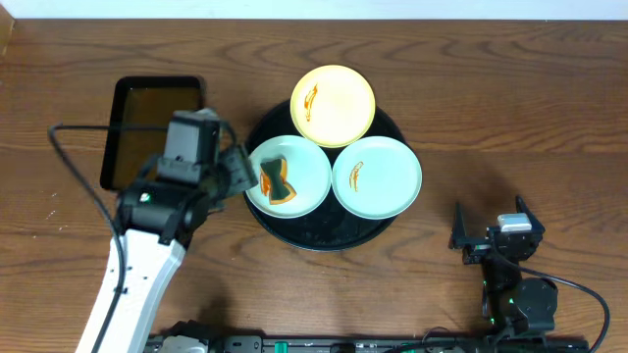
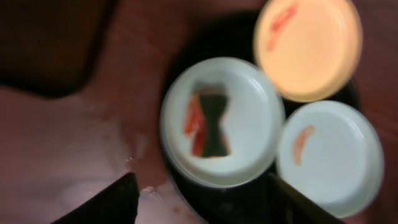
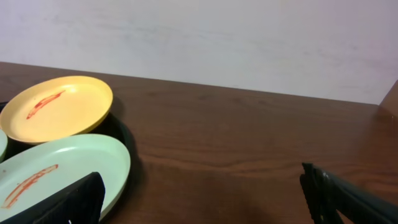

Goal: Clean dirty plates on tray and stack at the side
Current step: 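Carry the sponge with the left gripper onto the left green plate, then move the right gripper toward the yellow plate's edge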

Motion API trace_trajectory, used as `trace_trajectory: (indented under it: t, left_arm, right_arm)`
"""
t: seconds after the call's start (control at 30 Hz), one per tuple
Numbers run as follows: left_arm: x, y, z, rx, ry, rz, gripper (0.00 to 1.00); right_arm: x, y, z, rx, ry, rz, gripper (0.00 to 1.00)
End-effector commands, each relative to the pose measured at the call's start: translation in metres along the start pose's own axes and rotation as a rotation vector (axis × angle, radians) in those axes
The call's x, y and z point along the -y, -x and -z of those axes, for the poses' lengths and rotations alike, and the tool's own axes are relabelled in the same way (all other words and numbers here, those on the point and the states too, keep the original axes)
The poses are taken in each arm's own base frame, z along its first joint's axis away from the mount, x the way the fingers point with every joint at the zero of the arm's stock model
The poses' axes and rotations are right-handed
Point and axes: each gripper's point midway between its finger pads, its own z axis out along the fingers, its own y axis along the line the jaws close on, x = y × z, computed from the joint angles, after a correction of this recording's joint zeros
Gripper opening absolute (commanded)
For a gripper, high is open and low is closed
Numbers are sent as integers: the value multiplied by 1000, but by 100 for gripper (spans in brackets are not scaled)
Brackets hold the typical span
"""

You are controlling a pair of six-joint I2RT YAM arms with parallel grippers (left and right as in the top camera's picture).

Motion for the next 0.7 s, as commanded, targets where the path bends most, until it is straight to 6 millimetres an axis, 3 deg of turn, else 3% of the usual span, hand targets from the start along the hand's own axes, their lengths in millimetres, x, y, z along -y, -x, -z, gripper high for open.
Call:
trace_trajectory:
  t: [0.0,0.13,0.33,0.4,0.53,0.67]
  left_arm:
    - [-26,-6,-1,-19,128,2,65]
    - [-36,-22,-15,-92,175,-2,66]
    - [-42,-27,-38,-135,218,-1,66]
    - [-43,-29,-43,-149,228,31,66]
    - [-42,-33,-49,-175,228,47,66]
    - [-42,-34,-49,-178,231,47,66]
  right_arm:
    - [1,-1,0,-3,-6,6,99]
    - [1,-1,0,-3,-6,6,99]
    - [2,1,0,7,-9,7,99]
    - [3,17,1,72,-11,5,99]
    - [-15,69,11,286,111,-70,99]
    - [-21,94,21,396,164,-77,99]
